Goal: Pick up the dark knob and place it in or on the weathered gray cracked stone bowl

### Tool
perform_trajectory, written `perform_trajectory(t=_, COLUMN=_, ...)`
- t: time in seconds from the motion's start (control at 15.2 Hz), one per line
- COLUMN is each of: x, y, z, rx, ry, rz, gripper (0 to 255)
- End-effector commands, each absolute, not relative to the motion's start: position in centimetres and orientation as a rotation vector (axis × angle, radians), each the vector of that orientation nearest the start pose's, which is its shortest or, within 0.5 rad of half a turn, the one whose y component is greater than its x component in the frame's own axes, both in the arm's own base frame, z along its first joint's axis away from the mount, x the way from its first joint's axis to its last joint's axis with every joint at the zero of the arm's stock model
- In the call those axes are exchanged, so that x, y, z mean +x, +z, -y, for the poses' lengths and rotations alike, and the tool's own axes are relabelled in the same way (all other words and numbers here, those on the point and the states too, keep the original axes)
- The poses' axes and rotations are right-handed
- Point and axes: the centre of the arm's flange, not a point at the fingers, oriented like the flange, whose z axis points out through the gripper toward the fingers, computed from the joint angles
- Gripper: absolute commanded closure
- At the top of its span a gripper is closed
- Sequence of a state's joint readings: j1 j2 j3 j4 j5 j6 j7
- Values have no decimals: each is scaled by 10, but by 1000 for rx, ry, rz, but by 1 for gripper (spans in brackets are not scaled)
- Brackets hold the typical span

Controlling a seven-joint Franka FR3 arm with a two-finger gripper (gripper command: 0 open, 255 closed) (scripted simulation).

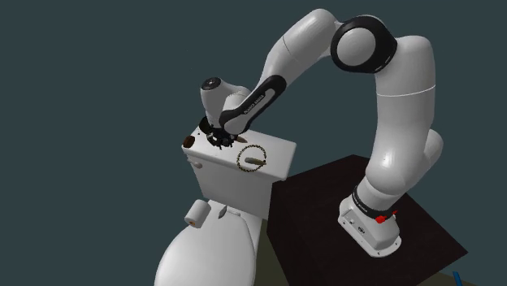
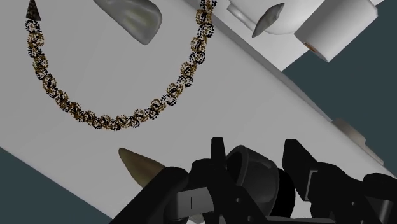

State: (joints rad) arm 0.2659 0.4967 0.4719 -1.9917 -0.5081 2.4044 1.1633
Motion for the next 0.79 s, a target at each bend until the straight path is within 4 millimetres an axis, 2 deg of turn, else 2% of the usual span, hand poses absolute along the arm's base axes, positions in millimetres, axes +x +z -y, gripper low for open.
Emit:
perform_trajectory(t=0.0, x=457, y=245, z=-400, rx=-3201, ry=-156, rz=-148, gripper=255)
perform_trajectory(t=0.73, x=457, y=303, z=-400, rx=-3201, ry=-156, rz=-148, gripper=255)
